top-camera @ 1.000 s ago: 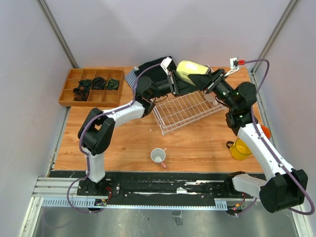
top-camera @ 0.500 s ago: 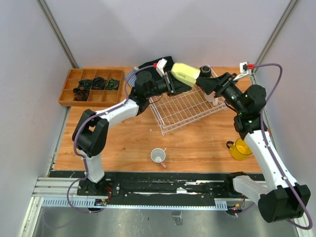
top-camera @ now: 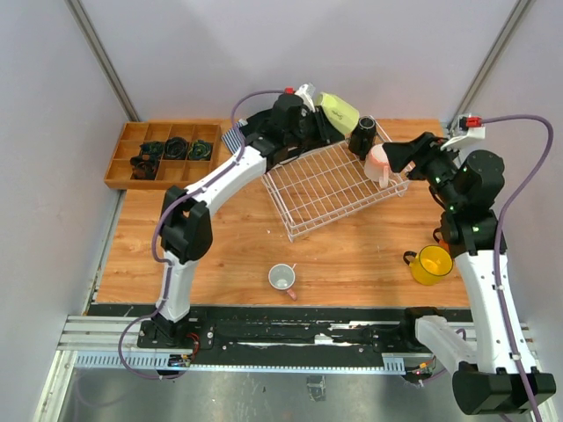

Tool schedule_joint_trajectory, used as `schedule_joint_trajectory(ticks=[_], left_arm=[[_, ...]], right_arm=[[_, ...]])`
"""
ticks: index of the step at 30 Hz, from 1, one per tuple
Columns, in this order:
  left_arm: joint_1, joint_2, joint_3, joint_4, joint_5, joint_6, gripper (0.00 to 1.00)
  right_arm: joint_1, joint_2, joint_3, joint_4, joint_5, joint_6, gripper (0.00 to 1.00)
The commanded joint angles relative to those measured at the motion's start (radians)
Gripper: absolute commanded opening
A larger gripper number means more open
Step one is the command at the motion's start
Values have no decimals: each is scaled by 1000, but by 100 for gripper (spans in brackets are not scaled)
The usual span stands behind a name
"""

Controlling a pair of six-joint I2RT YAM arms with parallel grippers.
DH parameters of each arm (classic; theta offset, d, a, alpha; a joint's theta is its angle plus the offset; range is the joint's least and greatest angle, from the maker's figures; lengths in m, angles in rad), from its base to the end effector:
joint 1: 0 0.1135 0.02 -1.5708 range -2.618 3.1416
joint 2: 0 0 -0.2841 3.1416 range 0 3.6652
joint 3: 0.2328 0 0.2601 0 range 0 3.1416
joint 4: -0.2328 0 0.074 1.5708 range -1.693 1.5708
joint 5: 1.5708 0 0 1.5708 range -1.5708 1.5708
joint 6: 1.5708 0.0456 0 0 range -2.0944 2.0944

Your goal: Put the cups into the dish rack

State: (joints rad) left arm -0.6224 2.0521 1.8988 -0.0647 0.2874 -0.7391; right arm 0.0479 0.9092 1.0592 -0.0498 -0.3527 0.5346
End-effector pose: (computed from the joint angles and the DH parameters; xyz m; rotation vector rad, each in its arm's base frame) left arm 0.4196 -0.3170 0.3605 0.1120 1.9522 -1.1997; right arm 0.2020 0.0254 0.4465 0.0742 1.5179 0.7279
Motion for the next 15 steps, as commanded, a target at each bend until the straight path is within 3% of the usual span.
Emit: schedule_joint_trajectory(ticks=[1, 8, 15], left_arm=[[-30, 81, 153, -177, -139, 93, 1], [-51, 208, 359, -318, -230, 129, 1], [-62, 258, 419, -345, -294, 152, 0]], right_arm=[[-16, -3, 108, -201, 142, -156, 66], [-30, 146, 275, -435, 272, -318, 64], [-133, 273, 294, -458, 117, -296, 59]])
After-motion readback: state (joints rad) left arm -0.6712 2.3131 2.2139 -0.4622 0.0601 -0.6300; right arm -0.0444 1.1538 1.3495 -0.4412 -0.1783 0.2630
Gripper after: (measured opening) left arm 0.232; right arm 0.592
